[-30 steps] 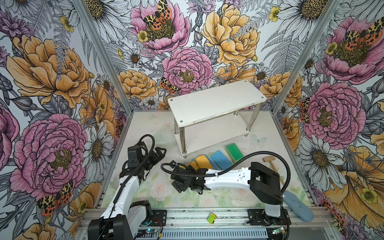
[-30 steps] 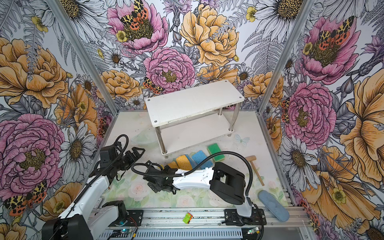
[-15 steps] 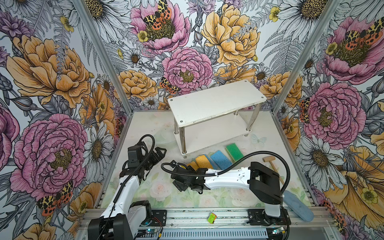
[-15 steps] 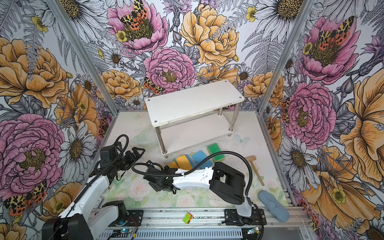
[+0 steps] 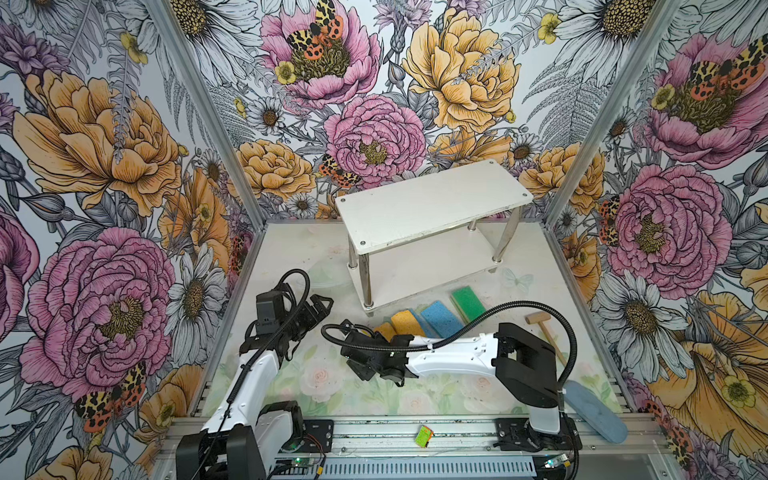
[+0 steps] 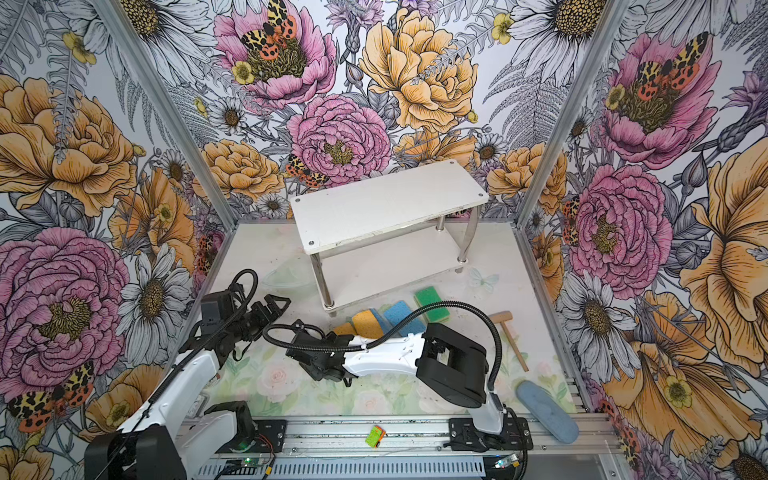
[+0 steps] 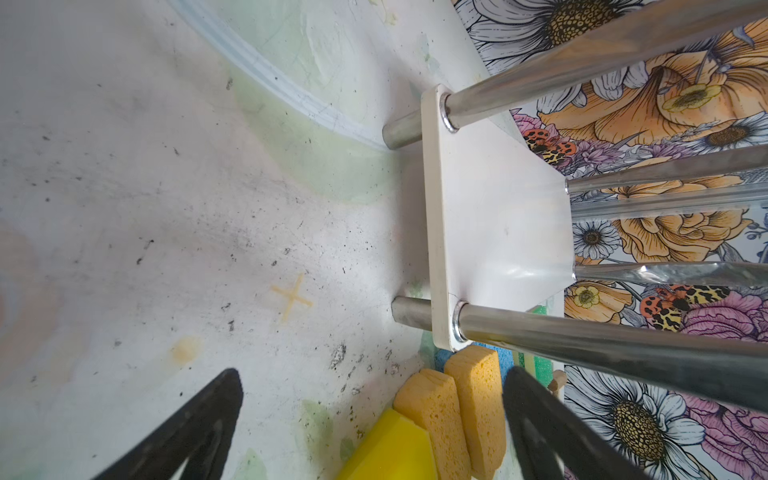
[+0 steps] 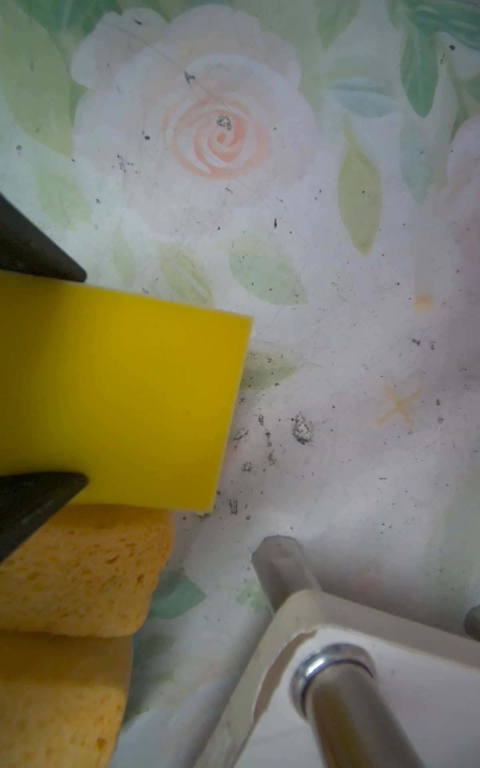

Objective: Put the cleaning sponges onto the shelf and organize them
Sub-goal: 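Lower the open right gripper around the yellow sponge's near edge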

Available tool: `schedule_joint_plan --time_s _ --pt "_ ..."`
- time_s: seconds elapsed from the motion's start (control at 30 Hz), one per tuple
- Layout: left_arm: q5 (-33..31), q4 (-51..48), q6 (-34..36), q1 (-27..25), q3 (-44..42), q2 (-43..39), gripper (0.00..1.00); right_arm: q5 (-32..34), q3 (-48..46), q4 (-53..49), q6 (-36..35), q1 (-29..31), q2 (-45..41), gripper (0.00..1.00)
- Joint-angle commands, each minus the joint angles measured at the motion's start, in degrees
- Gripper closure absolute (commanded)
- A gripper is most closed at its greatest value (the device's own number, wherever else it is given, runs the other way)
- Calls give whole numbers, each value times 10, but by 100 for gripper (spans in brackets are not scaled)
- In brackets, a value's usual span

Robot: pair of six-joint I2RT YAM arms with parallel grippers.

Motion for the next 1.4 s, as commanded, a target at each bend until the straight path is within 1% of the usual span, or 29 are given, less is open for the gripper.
schedule_joint_plan --time_s 0.0,0.27,0.57,0.93,1.1,1.37 --pt "12 12 -4 5 6 2 1 -1 16 -7 1 -2 16 33" --pt "14 12 -5 4 6 2 1 -7 15 -7 0 -4 6 48" --pt "29 19 -10 4 7 5 1 -14 12 -8 -5 -7 -5 58" --pt "32 21 -12 4 6 8 1 -13 -2 -8 -18 -13 -37 61" --pt "35 29 -14 4 5 7 1 -5 -14 -7 -37 -17 -62 60" --pt "36 39 -22 3 5 8 1 -46 -30 -8 -44 -35 -102 61"
